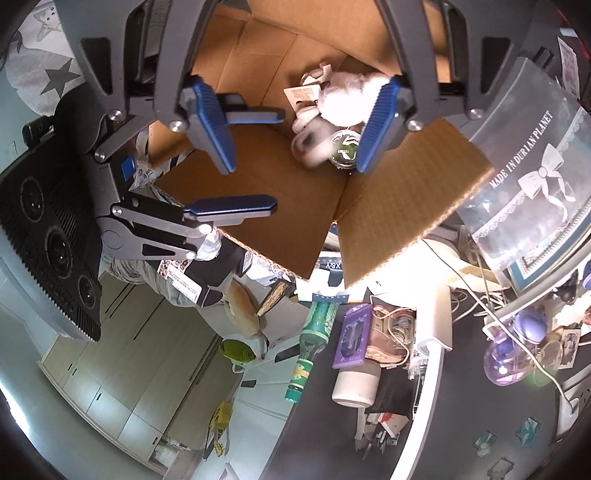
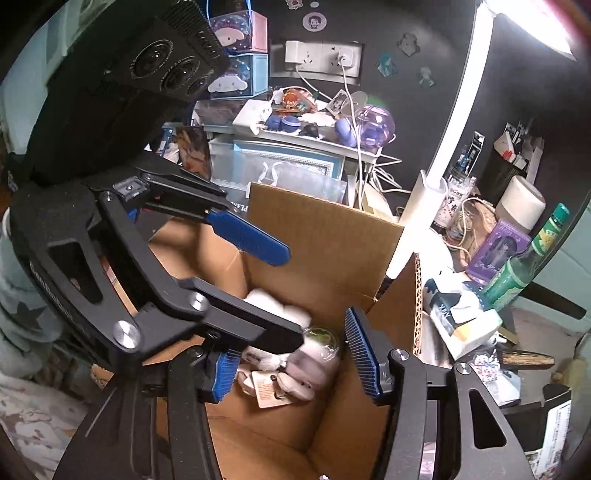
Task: Organize objects
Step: 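Carry the fluffy plush into the box and open both grippers, then withdraw both grippers from the box toward the wrapped pastry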
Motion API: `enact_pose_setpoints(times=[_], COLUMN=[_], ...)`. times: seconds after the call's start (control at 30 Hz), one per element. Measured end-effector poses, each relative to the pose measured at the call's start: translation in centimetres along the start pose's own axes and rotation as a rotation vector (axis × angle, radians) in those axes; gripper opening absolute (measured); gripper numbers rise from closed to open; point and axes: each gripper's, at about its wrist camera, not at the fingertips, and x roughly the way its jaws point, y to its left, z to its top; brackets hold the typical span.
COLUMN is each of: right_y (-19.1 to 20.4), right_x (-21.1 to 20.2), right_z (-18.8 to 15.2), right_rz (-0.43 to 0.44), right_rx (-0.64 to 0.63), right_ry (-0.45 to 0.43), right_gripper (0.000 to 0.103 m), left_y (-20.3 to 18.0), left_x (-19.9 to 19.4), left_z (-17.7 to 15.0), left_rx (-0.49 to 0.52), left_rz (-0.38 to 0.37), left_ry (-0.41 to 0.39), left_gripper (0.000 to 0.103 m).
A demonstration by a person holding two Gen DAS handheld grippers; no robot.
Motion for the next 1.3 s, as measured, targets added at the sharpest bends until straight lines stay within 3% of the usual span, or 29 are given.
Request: enact_pose_setpoints(times=[0.23,0.33,0.53,0.97,1.13,1.3], right_y=[0.2,1.3,5.6,15.6,18.9,21.4], right_x=[-0.8,-1.5,-1.5,1.3,3.7,6.8], right_z=[0.6,1.0,2.1,3.3,2.7,1.5], right_rz=[0.011,0.012,0.045,0.182,0.271,0.350], right_rx=[-0.009,-0.007,-0.047,-0.147,-0.160,-0.142], right_ry=[0.005,-0.046,-0.127,-0.166,-0.128,-0.066], right_gripper=[0.050,0.050,0.050,0.050,0.050,0.053], left_y=[0.3,0.5,1.5,5.9,7.5,9.3], left_x=[-2.6,-4.5,-8.3,-15.1,-16.2,-16.3], left_z=[-0.7,-1.3,-3.7,-15.1,-19.9,-24.5], left_rx=[-0.002,0.002,0.001,-0.145,-0.211,-0.296], left_rz=[0.013,0.028,0.095,0.249,0.300,0.303], left_ry=[-0.045,-0.086,-0.142,-0.275,-0.300,-0.296], left_gripper=[0.074,0.082,0.085,0.089,0.090,0.090])
